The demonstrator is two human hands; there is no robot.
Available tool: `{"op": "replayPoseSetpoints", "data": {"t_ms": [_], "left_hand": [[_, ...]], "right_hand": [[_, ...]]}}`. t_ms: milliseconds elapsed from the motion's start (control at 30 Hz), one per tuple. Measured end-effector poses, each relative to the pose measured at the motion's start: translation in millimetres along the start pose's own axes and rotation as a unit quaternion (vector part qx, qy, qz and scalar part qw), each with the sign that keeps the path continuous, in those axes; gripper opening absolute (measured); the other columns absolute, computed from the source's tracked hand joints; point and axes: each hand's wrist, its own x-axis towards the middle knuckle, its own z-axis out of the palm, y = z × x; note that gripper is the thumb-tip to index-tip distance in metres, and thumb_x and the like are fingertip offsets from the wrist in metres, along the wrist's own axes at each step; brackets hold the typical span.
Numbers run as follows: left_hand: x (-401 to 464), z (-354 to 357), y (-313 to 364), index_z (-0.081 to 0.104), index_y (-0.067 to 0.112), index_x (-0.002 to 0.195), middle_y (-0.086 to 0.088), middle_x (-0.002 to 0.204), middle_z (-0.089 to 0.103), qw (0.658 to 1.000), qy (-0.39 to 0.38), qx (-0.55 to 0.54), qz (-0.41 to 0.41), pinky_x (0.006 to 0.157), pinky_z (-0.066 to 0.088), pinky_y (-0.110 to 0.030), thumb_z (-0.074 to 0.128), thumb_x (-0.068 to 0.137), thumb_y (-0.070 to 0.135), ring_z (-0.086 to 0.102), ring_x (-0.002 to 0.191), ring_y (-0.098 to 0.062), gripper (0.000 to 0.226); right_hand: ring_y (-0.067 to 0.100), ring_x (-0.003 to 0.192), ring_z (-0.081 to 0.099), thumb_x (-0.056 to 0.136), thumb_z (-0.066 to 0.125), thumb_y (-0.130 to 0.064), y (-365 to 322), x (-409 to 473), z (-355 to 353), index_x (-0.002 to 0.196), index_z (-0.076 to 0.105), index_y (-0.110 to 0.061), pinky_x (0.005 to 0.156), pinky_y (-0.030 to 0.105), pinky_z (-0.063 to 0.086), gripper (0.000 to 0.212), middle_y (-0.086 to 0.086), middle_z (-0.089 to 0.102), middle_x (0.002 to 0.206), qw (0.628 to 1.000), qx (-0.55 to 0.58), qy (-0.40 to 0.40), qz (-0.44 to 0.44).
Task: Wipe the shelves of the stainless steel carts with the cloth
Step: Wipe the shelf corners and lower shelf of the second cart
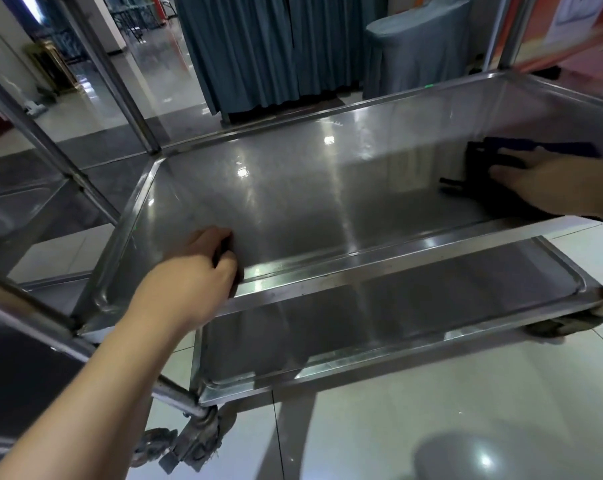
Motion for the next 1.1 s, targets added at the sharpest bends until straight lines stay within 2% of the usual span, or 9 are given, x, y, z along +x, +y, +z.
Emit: {"op": "replayPoseSetpoints", "data": {"t_ms": [167,267,433,600,700,800,900,1000,1100], "left_hand": [[13,-3,9,0.056,0.024,0.128,-0.010,0.140,0.052,0.999,-0.022,0.041,-0.002,0.088,0.044,-0.039,0.040,0.106,0.037,0.060,0.113,-0.040,0.031],[18,3,38,0.058,0.024,0.133,-0.009,0.143,0.052,0.999,-0.014,0.027,0.011,0.100,0.042,-0.041,0.041,0.106,0.042,0.053,0.127,-0.036,0.037],[21,34,114,0.053,0.022,0.144,-0.006,0.155,0.044,0.994,-0.009,0.002,0.111,0.114,0.031,-0.035,0.039,0.107,0.044,0.040,0.143,-0.027,0.045],[35,52,164,0.040,0.021,0.155,-0.012,0.168,0.029,0.993,-0.049,0.015,0.103,0.126,0.016,-0.040,0.029,0.107,0.049,0.024,0.155,-0.032,0.056],[32,58,163,0.054,0.017,0.134,-0.014,0.145,0.050,0.989,-0.039,0.040,0.138,0.118,0.027,-0.043,0.028,0.102,0.047,0.038,0.141,-0.037,0.051],[31,59,162,0.057,0.019,0.124,-0.012,0.143,0.053,0.991,-0.039,0.030,0.128,0.119,0.024,-0.041,0.031,0.102,0.042,0.036,0.144,-0.034,0.041],[33,62,163,0.054,0.015,0.135,-0.013,0.151,0.049,0.991,-0.030,0.028,0.127,0.123,0.024,-0.043,0.025,0.103,0.039,0.035,0.148,-0.033,0.049],[32,63,163,0.045,0.016,0.152,-0.009,0.161,0.040,0.994,-0.021,0.006,0.111,0.123,0.022,-0.042,0.034,0.107,0.036,0.030,0.151,-0.029,0.051],[34,64,162,0.041,0.018,0.156,-0.007,0.165,0.035,0.993,-0.031,0.030,0.110,0.125,0.018,-0.038,0.033,0.107,0.035,0.025,0.154,-0.028,0.053]], "right_hand": [[0.038,0.150,0.028,0.101,0.030,-0.068,0,0,3,0.158,0.028,-0.036,0.121,0.048,0.021,0.066,0.011,0.026,0.167,1.000,-0.029,-0.001,-0.002],[0.035,0.152,0.023,0.103,0.030,-0.064,0,-2,3,0.159,0.028,-0.034,0.121,0.049,0.019,0.064,0.006,0.024,0.168,0.999,-0.038,0.004,-0.022],[0.027,0.156,0.011,0.104,0.024,-0.063,2,3,4,0.161,0.021,-0.034,0.124,0.051,0.016,0.064,-0.009,0.016,0.169,0.996,-0.079,-0.009,-0.048],[0.024,0.157,0.007,0.101,0.020,-0.067,11,13,8,0.160,0.014,-0.041,0.125,0.053,0.012,0.064,-0.020,0.008,0.168,0.994,-0.088,-0.026,-0.067],[0.026,0.157,0.005,0.102,0.020,-0.066,17,31,2,0.159,0.012,-0.046,0.125,0.055,0.010,0.061,-0.019,0.007,0.169,0.993,-0.093,-0.041,-0.067],[0.038,0.155,0.009,0.109,0.022,-0.049,17,63,-13,0.159,0.023,-0.040,0.121,0.063,0.014,0.050,-0.010,0.007,0.170,0.993,-0.107,-0.027,-0.042],[0.039,0.151,0.023,0.110,0.025,-0.034,-2,90,-18,0.152,0.039,-0.023,0.115,0.070,0.023,0.045,0.004,0.021,0.167,0.986,-0.141,-0.015,-0.083],[0.046,0.148,0.023,0.106,0.020,-0.053,-39,96,-3,0.150,0.037,-0.039,0.114,0.070,0.024,0.049,-0.002,0.021,0.167,0.973,-0.191,-0.021,-0.131],[0.039,0.149,0.024,0.101,0.023,-0.062,-92,87,23,0.148,0.039,-0.045,0.119,0.059,0.022,0.053,-0.006,0.025,0.166,0.965,-0.146,-0.011,-0.219]]}}
